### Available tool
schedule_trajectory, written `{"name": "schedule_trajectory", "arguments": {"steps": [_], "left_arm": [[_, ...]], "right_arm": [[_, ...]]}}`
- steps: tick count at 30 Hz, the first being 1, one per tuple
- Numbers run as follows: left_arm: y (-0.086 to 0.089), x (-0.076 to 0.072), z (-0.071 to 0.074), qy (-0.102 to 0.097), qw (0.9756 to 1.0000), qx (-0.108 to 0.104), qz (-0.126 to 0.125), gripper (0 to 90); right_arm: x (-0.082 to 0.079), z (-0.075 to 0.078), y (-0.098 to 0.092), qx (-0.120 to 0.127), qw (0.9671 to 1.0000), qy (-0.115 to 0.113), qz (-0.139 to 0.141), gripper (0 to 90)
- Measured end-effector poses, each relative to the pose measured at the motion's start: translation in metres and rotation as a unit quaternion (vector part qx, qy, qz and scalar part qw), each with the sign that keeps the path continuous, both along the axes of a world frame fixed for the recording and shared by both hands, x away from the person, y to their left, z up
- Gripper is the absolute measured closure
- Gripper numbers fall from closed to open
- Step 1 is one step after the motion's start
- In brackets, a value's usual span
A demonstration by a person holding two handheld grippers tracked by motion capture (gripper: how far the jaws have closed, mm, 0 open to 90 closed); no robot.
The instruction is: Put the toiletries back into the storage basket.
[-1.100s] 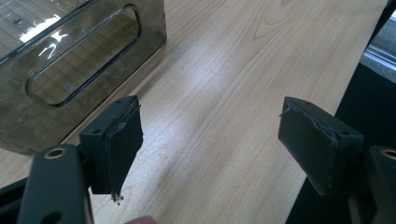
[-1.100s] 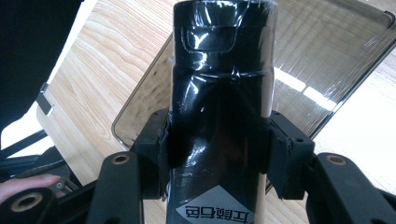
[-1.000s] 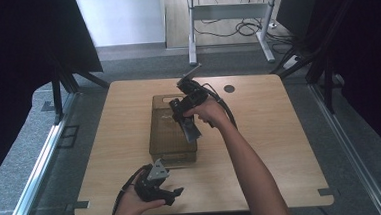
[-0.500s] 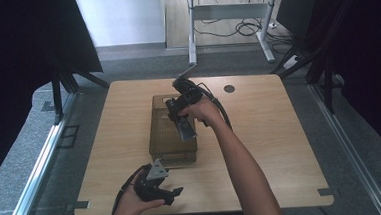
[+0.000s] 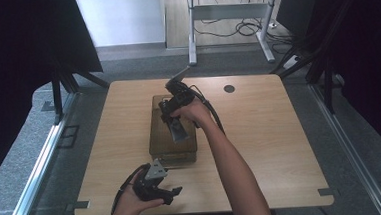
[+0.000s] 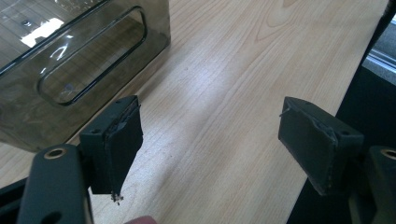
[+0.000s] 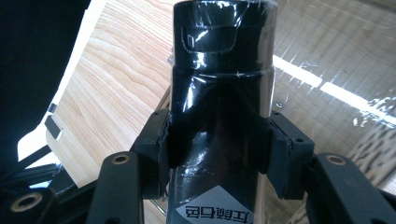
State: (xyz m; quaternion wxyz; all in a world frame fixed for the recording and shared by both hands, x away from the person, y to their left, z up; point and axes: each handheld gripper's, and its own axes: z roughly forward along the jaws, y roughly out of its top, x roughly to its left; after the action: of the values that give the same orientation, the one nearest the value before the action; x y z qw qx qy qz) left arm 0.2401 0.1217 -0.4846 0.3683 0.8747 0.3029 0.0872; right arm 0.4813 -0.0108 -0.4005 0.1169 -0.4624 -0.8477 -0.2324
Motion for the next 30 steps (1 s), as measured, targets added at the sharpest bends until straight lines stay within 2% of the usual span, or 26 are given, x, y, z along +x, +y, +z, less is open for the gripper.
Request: {"name": "schedule_trajectory", "arguments": {"steps": [15,21,28,30], "left_arm": [[-0.003,-0.001,-0.001,0.0,1.0,0.004,-0.006,22.1],[0.0,0.001,-0.002,-0.001,1.0,0.006,0.003,22.2],[-0.001,0.0,-0.002,0.0,1.0,0.005,-0.002,22.0],[-0.001,0.001,-0.002,0.0,1.0,0.007,-0.001,22.1]], "right_arm": [[-0.002,-0.011,0.011,0.004,0.9997,0.018,-0.017,48.4],[-0.003,-0.014,0.013,0.002,0.9993,0.026,-0.028,48.4],[-0.003,-0.025,0.018,0.005,0.999,0.024,-0.037,48.3],[-0.003,-0.028,0.02,0.006,0.9988,0.031,-0.038,48.3]]}}
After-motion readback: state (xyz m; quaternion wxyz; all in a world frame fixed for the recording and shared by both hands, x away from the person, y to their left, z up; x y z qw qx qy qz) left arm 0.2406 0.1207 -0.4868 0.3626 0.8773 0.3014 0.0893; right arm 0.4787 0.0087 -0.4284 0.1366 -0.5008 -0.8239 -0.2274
